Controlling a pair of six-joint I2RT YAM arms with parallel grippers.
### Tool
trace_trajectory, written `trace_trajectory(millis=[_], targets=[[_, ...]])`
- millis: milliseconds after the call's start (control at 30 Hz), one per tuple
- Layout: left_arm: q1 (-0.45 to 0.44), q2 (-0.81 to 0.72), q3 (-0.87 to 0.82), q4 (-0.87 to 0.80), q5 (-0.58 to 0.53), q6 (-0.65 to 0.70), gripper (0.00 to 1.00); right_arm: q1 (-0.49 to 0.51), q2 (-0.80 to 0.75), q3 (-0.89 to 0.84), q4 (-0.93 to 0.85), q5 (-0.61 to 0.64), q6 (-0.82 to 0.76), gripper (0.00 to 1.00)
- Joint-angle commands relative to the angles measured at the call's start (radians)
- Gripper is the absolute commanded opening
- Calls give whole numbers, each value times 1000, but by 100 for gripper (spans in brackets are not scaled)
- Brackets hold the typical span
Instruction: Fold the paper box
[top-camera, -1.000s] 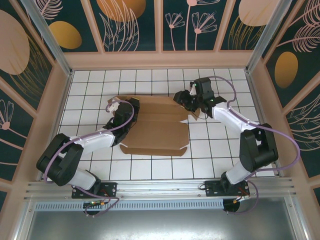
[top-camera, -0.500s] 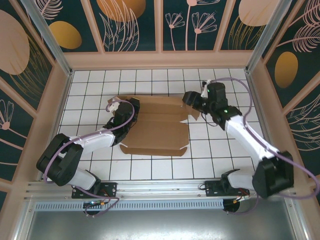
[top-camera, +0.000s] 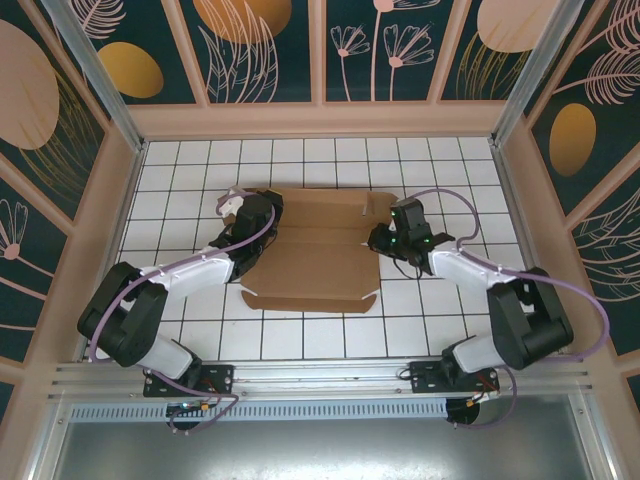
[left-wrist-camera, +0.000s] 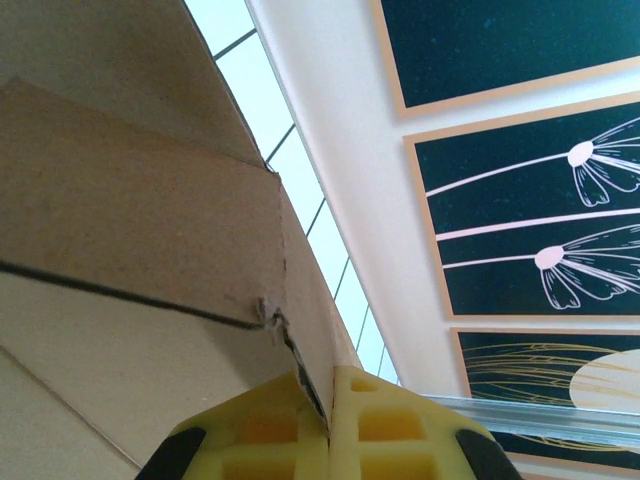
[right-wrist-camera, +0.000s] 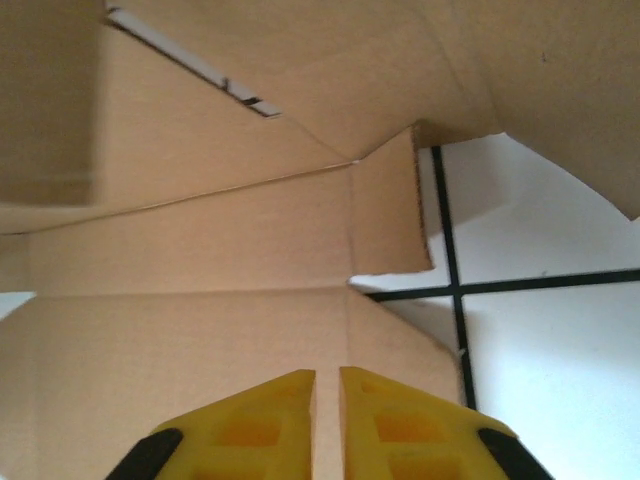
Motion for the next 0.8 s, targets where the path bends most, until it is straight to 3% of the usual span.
trace_trajectory(millis=[0,433,600,767], targets=[[-5,16,2,-104,-24,24,0,-10,52,42,74,108,-27,16],[-4,13,-10,-83,-16,26,0,-91,170,46,139,150,-14,16],[-5,14,-11,-79,-8,21,0,-81,235,84,121,61,-16,17],[-4,22,-15,-73,7,17,0,-60,197,63,229,-51,-8,20]])
